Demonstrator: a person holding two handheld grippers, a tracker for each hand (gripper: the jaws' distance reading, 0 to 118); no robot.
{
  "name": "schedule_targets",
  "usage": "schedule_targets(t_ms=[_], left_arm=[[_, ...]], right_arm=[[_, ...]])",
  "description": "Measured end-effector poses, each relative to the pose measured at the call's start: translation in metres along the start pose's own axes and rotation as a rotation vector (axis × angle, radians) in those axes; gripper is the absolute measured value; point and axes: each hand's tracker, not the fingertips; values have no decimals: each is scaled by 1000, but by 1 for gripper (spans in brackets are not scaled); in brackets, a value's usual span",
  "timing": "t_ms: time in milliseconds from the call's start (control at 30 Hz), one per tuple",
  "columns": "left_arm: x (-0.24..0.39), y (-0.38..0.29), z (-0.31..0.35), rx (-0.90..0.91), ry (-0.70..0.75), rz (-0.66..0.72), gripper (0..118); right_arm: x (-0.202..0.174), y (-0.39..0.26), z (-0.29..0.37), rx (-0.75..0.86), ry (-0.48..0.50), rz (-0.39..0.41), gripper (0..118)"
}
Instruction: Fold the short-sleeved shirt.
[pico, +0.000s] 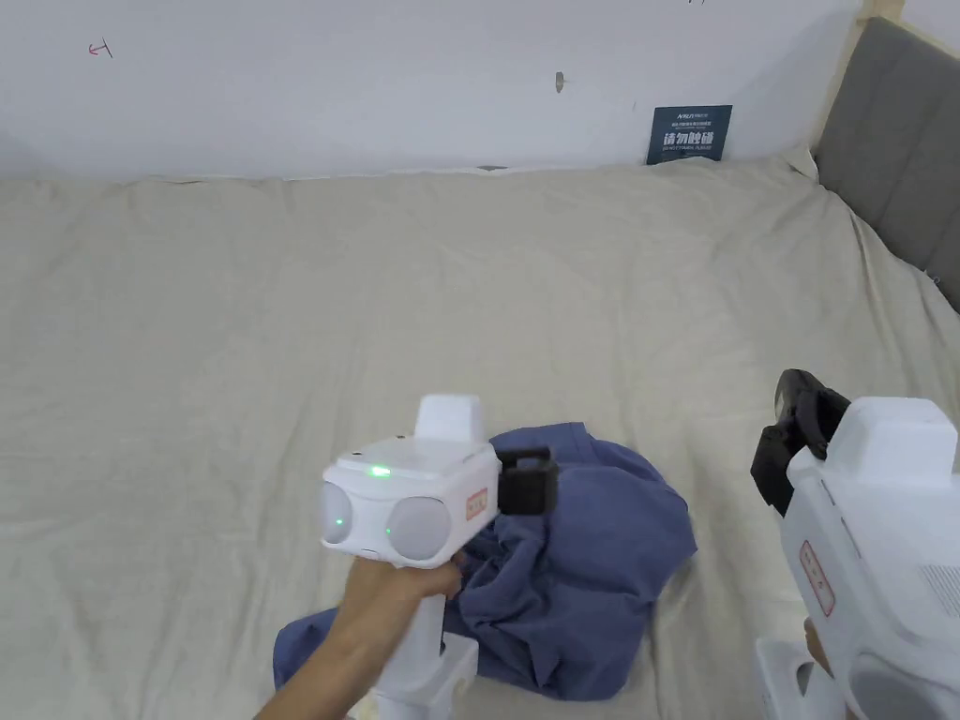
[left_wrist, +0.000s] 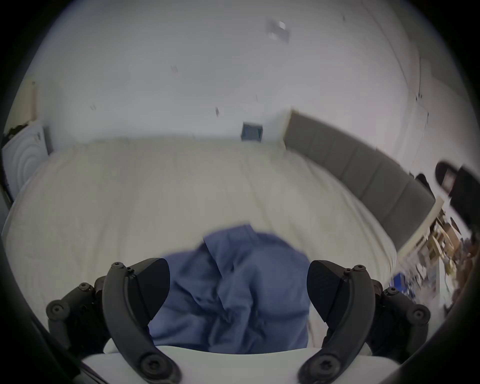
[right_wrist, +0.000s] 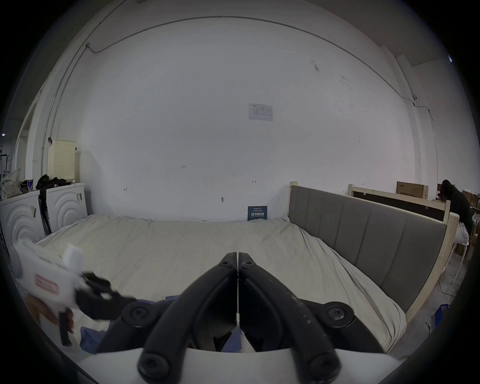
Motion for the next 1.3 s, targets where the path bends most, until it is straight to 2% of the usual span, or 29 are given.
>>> schedule_targets(t_ms=[133, 267, 300, 367, 400, 433, 533, 833, 1000, 1167, 1300], left_arm=[[-17, 21, 46, 218, 85, -18, 110], [-34, 29, 78, 354, 196, -67, 109], [-38, 28, 84, 383, 210, -80, 107], [-47, 25, 97, 452, 239, -102, 96], [-51, 25, 98, 468, 260, -110, 87], [-54, 25, 102, 472, 285, -106, 71], [-65, 23, 109, 492, 298, -97, 2], [-78, 17, 112, 430, 306, -113, 0], [-94, -6, 99, 202, 250, -25, 0], [-113, -59, 82, -22, 253, 80, 0], [-122, -105, 69, -176, 265, 103, 0]], right_arm=[[-8, 12, -1, 30, 7, 3, 2], [-16, 20, -2, 52, 19, 6, 2], [-18, 21, -2, 55, 20, 7, 2], [-22, 24, -2, 66, 25, 10, 2], [-24, 25, -2, 69, 28, 11, 2], [-26, 26, -2, 72, 32, 11, 3], [-30, 27, -1, 79, 41, 13, 3], [-37, 25, 0, 72, 60, 13, 3], [-37, 21, 0, 60, 63, 13, 3], [-34, 14, -3, 42, 59, 16, 3], [-31, 7, -7, 19, 58, 15, 3]])
